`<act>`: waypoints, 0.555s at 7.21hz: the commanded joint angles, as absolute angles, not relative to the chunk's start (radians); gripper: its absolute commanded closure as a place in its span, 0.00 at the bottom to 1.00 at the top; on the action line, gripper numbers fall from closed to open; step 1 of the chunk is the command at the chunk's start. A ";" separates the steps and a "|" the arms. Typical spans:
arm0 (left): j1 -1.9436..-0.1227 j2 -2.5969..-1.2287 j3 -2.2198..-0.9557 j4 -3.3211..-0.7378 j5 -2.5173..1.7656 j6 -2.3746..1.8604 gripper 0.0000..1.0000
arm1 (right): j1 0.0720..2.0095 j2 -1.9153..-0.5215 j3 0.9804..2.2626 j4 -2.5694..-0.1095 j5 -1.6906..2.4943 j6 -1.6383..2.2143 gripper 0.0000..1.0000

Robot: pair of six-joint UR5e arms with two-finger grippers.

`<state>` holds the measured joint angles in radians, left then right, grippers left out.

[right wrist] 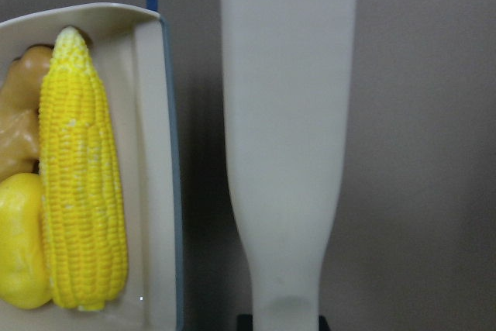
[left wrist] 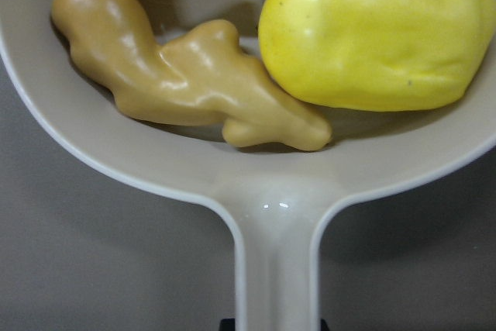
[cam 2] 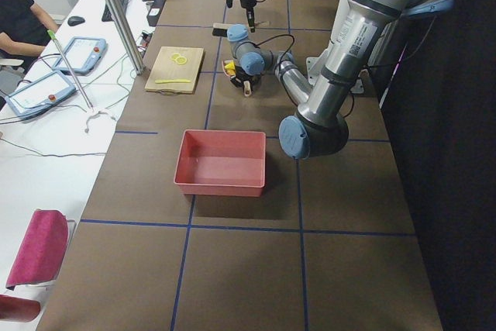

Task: Sweep and dump trash into bin
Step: 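Lift the loaded dustpan with the left gripper while the right gripper withdraws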

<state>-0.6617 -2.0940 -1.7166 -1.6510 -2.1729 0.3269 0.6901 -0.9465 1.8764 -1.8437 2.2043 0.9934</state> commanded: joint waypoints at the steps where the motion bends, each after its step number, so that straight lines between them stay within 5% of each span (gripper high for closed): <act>1: -0.744 -2.094 -1.721 -1.664 -2.281 0.324 1.00 | 0.783 -1.021 1.936 -1.853 2.259 0.980 1.00; 4: -0.866 -2.050 -1.790 -1.652 -2.382 0.256 1.00 | 0.891 -1.043 2.023 -2.033 2.260 0.834 1.00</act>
